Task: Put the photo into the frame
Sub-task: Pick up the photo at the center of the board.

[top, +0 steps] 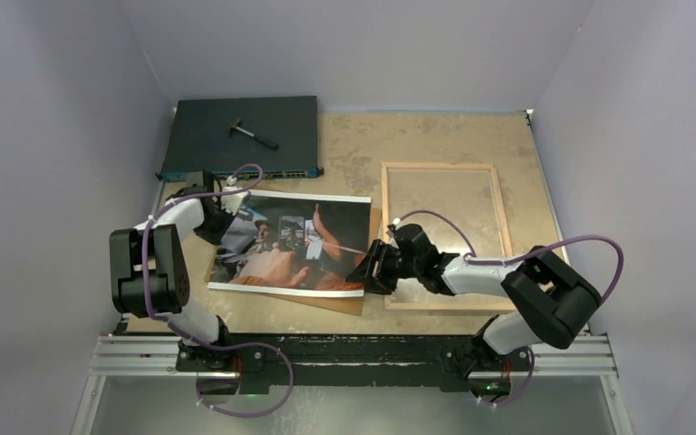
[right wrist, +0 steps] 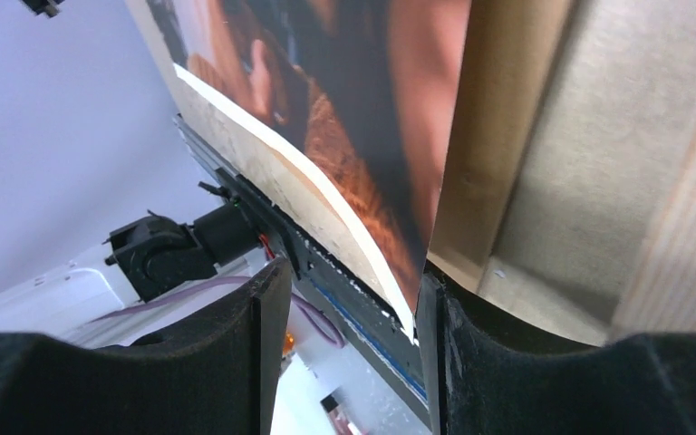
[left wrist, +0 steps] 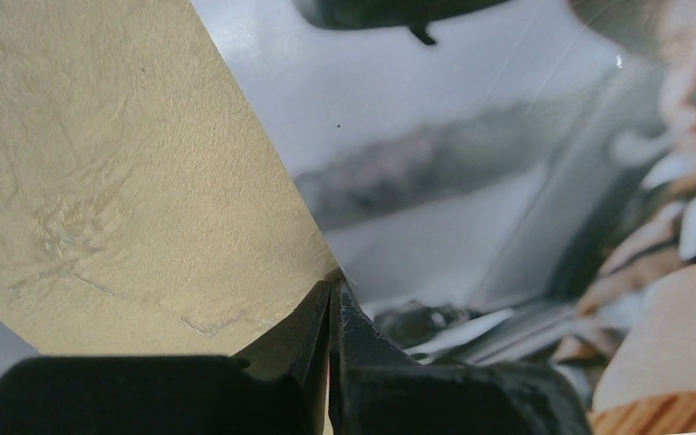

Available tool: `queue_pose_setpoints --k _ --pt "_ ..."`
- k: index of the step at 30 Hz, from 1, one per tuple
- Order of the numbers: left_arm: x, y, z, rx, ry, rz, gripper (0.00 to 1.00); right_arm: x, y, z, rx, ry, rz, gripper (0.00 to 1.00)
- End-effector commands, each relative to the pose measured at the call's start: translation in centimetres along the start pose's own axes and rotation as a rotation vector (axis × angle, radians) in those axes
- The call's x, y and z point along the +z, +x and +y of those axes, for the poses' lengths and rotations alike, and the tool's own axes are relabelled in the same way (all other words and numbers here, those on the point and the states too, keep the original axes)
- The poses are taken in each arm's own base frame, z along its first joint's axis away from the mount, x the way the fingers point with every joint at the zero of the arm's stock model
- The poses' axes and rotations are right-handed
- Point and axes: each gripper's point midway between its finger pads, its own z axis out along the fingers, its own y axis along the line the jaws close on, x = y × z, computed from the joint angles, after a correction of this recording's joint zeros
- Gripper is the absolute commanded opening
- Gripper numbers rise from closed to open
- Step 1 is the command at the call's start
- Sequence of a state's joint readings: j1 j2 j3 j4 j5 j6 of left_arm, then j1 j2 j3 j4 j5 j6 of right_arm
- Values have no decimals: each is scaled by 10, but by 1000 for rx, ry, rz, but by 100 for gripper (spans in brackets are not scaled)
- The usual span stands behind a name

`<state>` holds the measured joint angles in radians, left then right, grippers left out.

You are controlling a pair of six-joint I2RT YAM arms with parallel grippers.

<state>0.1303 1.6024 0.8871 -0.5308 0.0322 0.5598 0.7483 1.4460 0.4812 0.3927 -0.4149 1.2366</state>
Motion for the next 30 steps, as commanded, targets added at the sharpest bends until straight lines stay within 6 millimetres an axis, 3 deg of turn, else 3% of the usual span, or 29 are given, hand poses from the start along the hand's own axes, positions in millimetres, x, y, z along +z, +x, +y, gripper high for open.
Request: queue_pose_setpoints --k 1,8,18,19,25,27,30 --pt "3 19 -41 -32 155 56 0 2 8 -5 66 0 27 54" --pt "0 20 -41 -26 154 51 0 1 -2 -4 73 34 -31 52" --pt "-5 16 -41 -22 165 47 0 -1 -20 39 -30 -137 -126 39" --pt "-6 15 -40 -23 165 44 0 -2 -23 42 -46 -134 -144 36" --pt "-19 -1 -30 -44 156 20 0 -11 -51 62 -184 -23 -258 0" --pt "-29 -11 -23 -59 151 -1 0 -20 -63 74 -246 18 -307 0" --pt "-47 -27 -9 -92 146 -41 12 -36 -79 88 -341 96 -368 0"
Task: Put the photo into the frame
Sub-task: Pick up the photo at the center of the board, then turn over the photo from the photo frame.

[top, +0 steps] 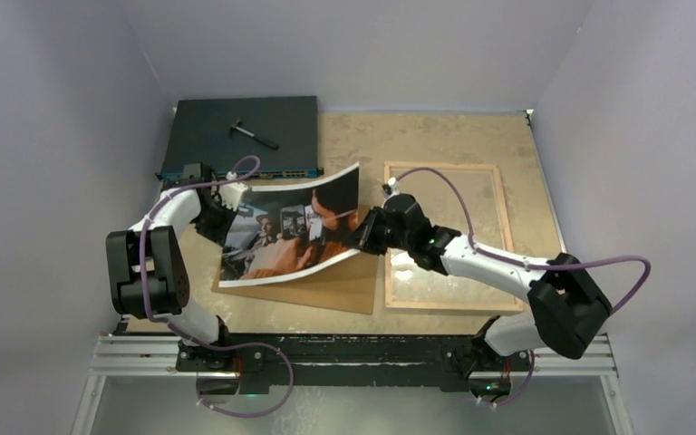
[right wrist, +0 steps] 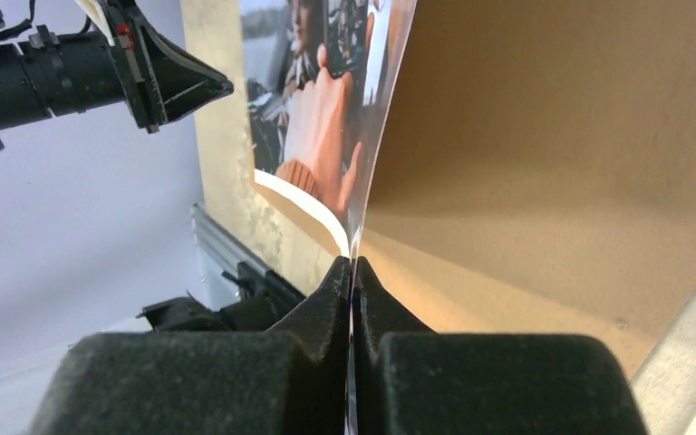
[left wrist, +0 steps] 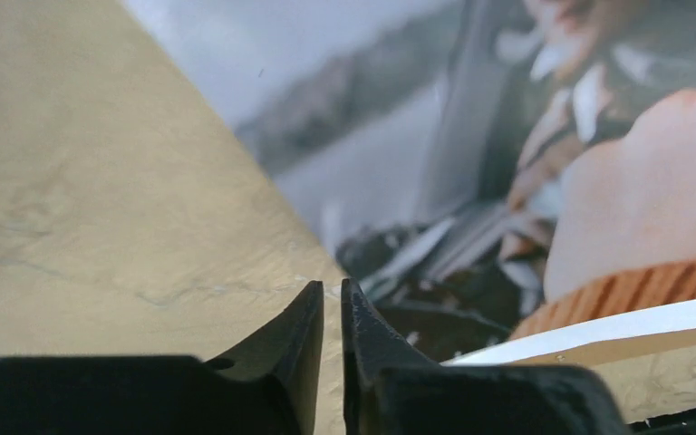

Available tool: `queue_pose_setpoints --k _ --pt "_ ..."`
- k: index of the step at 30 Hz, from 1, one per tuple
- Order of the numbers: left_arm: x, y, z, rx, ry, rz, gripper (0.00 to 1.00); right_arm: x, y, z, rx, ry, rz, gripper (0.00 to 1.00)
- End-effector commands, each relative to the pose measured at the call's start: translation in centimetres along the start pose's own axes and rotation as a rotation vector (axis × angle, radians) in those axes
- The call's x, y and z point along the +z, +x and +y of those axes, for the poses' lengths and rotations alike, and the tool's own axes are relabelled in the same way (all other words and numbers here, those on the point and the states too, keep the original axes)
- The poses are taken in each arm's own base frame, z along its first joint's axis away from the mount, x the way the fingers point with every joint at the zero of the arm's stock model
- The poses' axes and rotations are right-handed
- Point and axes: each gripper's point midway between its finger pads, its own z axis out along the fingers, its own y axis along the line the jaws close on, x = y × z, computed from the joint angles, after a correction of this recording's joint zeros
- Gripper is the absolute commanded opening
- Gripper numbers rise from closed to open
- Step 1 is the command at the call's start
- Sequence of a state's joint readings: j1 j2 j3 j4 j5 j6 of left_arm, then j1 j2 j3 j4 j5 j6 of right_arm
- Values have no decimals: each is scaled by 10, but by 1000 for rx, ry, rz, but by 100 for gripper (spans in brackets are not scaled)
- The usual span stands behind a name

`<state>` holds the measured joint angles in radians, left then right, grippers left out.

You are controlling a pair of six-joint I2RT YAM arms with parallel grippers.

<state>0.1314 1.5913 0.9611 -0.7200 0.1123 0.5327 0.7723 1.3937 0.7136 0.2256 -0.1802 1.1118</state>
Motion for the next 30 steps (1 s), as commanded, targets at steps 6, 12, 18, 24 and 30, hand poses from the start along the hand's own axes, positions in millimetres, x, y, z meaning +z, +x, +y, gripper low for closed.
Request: queue_pose_setpoints --k 6,12,18,24,30 --pt "-75 -55 35 -93 -34 -180 51 -82 -105 62 -366 235 -358 0" --pt "-94 -66 35 -97 -28 -221 57 -205 -184 93 -551 529 -710 0" --pt "-91 -64 28 -105 5 -221 57 -309 -215 98 -572 775 -955 0" --pt "-91 -64 24 -107 22 -227 57 -337 -229 112 -670 883 -992 0" --pt "-89 -62 22 -106 30 -220 55 -259 -195 94 -922 1044 -783 0"
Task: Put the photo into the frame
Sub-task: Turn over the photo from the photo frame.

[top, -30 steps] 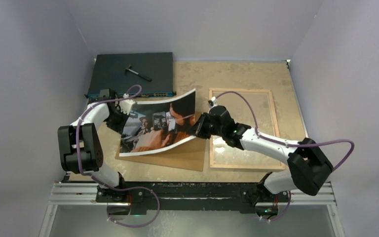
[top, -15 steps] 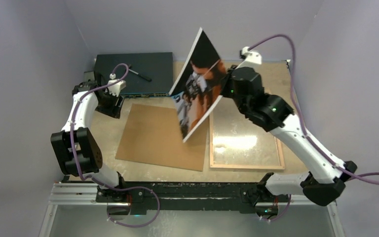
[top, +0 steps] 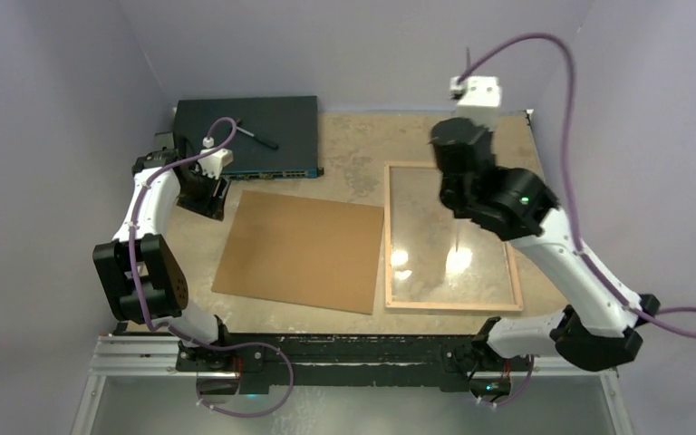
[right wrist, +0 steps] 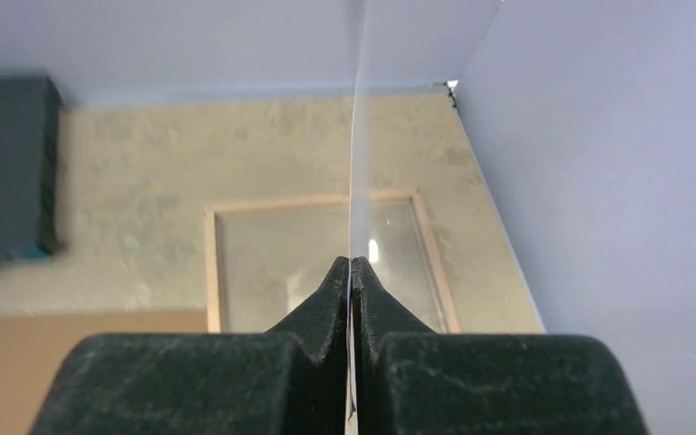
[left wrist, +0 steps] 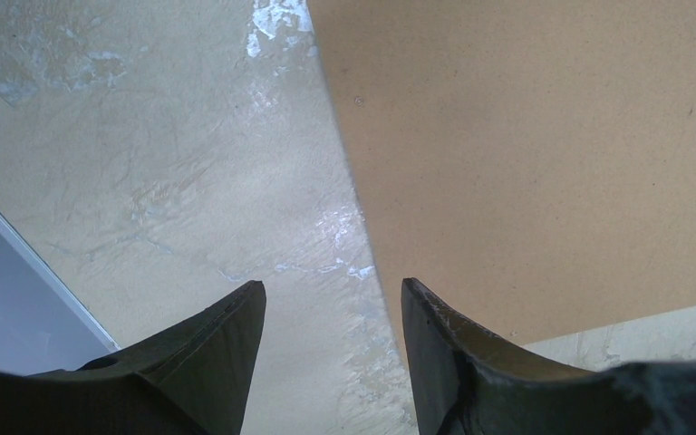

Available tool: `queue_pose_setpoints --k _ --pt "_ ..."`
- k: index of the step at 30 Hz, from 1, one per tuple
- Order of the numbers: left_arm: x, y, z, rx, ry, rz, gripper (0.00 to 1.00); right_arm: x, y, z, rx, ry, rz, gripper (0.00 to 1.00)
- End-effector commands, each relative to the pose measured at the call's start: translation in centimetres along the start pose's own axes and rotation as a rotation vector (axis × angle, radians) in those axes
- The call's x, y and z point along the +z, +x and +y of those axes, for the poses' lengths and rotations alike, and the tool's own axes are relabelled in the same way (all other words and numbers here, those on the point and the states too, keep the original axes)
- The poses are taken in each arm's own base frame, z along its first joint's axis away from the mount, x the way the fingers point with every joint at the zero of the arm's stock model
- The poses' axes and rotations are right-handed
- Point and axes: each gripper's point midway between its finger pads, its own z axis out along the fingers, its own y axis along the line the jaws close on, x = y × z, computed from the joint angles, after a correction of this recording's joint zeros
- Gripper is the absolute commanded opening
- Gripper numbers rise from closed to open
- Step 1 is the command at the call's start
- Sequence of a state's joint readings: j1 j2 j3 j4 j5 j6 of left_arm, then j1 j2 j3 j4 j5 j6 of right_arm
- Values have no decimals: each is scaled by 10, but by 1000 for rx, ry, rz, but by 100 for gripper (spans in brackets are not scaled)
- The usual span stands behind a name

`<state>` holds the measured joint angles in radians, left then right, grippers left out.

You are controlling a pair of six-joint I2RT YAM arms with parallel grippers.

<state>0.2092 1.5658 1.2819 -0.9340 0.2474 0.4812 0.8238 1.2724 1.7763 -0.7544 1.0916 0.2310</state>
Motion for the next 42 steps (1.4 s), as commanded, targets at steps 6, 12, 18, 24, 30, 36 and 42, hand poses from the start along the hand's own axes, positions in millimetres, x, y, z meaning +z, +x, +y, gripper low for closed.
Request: queue_pose_setpoints --k 6,12,18,24,30,36,42 --pt "-7 -4 -5 -7 13 -33 54 -32 142 124 -585 -124 104 0" --pt "-7 -3 -9 -6 28 -34 54 -62 224 172 -728 -213 166 0" --pt "-2 -1 -19 5 46 -28 55 -88 292 191 -839 -287 166 0" --pt "0 -9 -46 52 83 -24 58 -117 306 214 -658 -541 290 41" --pt "-4 -36 -84 133 130 -52 61 -143 287 223 -346 -697 389 87" --pt "-1 -83 -128 237 179 -83 64 -151 301 208 -43 -699 624 91" --pt "31 -121 -209 408 262 -66 67 -146 325 171 340 -648 932 91"
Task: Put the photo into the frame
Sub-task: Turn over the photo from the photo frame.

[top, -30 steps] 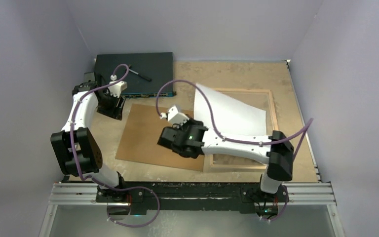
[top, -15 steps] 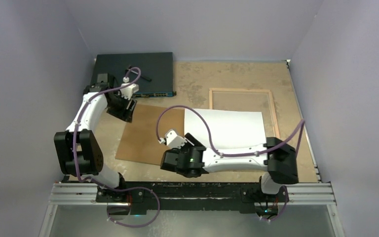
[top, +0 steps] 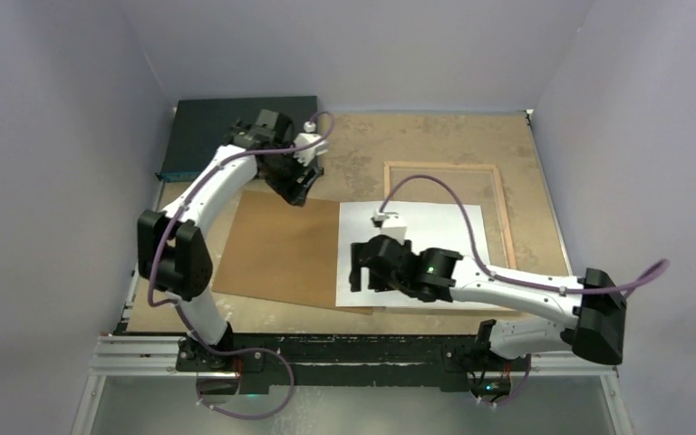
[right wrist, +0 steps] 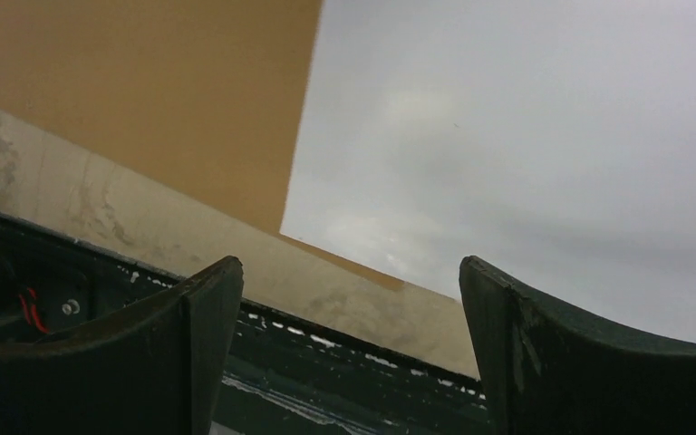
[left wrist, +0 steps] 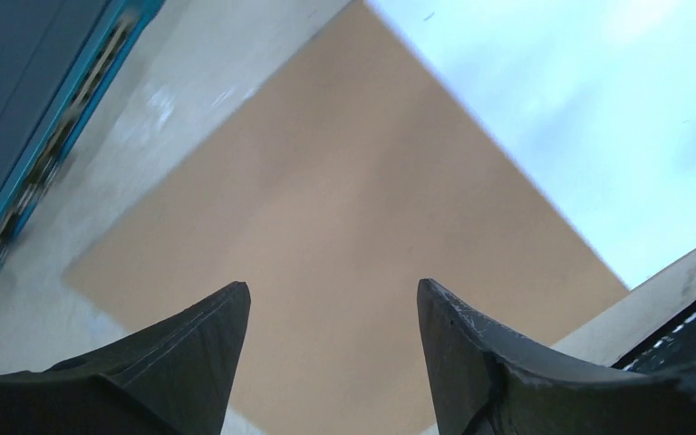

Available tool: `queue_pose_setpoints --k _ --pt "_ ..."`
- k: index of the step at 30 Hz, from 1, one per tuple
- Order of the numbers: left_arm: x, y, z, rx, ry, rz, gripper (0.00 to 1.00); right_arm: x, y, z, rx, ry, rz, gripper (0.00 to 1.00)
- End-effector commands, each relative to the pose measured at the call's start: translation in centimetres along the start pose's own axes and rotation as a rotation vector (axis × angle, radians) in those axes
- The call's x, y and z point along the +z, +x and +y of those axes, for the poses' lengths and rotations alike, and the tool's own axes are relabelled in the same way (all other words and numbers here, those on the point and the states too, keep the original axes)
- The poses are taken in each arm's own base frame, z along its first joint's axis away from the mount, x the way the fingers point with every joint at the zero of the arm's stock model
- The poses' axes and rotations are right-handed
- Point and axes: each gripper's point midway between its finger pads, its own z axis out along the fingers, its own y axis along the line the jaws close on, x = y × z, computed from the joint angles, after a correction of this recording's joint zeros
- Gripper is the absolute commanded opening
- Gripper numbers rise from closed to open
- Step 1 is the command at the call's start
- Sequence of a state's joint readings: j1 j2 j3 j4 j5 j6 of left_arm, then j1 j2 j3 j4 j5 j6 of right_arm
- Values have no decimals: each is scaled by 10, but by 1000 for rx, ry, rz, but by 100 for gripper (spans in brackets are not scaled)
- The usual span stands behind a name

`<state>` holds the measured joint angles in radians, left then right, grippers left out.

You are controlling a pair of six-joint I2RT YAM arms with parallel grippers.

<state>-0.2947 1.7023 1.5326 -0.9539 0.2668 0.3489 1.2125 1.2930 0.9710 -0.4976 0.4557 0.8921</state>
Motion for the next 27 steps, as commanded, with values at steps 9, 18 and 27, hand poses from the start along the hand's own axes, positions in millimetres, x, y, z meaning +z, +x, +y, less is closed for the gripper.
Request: queue_pose_setpoints --k 9,18,27 --pt "124 -94 -63 174 106 20 68 -37 53 -52 726 -83 183 91" --pt "150 -118 -100 284 273 -5 77 -28 47 -56 739 -102 153 90" --pt "161 -107 -131 332 473 8 90 -23 44 -57 711 -91 155 88"
